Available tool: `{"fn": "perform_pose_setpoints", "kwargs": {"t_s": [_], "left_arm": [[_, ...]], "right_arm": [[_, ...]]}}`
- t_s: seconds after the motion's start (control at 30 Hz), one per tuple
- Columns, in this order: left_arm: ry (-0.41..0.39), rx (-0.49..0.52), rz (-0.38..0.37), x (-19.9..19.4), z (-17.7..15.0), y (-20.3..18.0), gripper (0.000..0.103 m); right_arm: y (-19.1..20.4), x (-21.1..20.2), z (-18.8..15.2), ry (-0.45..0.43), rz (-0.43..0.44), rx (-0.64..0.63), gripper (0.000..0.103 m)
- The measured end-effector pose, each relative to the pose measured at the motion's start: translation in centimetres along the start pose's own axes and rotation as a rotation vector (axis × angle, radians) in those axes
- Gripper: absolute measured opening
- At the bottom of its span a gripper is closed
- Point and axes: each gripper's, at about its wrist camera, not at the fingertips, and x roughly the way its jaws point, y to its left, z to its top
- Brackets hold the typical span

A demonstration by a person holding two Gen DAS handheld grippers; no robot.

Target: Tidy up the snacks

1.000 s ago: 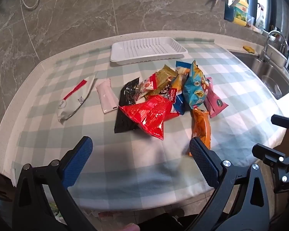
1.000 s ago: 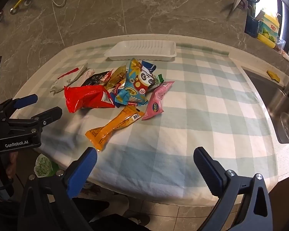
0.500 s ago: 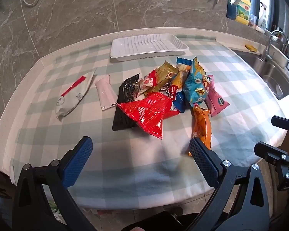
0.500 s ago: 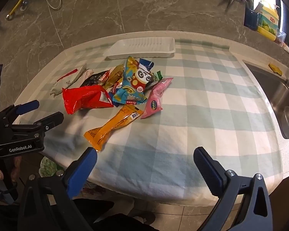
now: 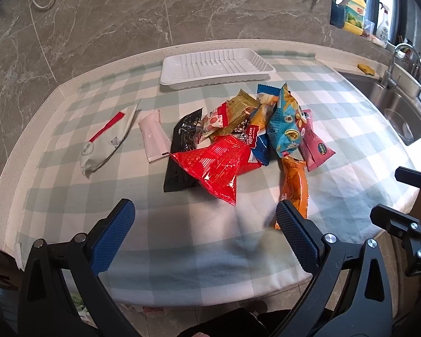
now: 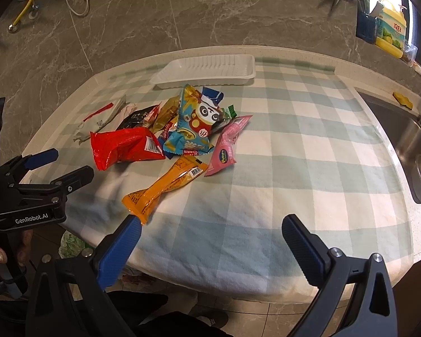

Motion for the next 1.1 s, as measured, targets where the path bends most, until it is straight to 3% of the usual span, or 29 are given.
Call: {"fn": "perform_pose_setpoints", "kwargs": {"t_s": [1.1], "left_arm": [[-0.013, -0.005, 0.009, -0.64, -0.16, 0.35, 0.102]], "right_arm": [[0.86, -0.07, 0.06, -0.005, 0.005, -0.006, 0.102]]}}
